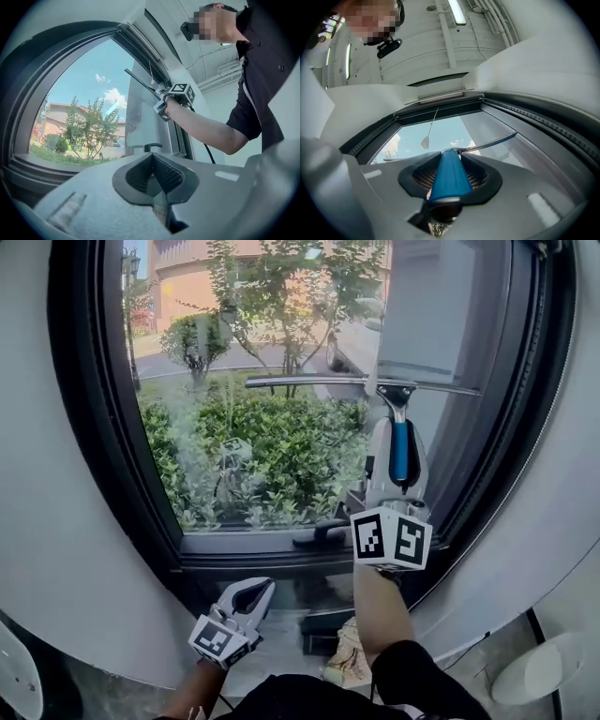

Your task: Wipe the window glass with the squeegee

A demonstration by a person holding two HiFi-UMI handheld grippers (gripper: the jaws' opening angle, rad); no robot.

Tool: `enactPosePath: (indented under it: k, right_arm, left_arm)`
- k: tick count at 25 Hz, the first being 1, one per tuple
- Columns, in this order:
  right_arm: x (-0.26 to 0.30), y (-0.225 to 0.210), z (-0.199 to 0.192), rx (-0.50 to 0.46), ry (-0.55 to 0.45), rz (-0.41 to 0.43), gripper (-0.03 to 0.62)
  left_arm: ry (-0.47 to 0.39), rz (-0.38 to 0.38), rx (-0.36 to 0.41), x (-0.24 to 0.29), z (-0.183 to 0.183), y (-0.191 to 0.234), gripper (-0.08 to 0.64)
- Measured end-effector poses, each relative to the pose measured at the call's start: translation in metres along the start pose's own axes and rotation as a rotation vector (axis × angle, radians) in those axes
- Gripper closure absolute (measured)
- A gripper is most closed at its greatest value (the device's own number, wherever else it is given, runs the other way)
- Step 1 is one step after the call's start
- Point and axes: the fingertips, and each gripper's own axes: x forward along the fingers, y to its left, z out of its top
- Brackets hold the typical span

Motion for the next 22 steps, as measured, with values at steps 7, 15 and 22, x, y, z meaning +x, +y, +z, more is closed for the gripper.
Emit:
enactPosePath:
  k: [7,15,22]
  right_arm:
    - [0.059,0.019,0.027,0.023,-0.086,0.015,0.46]
    - [0.089,0.025,0.033,0.019,-0.112,-0.003,0.46]
    - [0.087,0.024,0.023,-0.002,-0.086,-0.006,0.46]
  left_arm:
    - [-0.03,0.0,0.029,0.005,0.012,0.013,0.558]
    - [-0.044,0.002,0.032,0.006,0.014,0.024,0.558]
    - [-0.046,0.001,0.031,0.007,0.017,0.02,0.558]
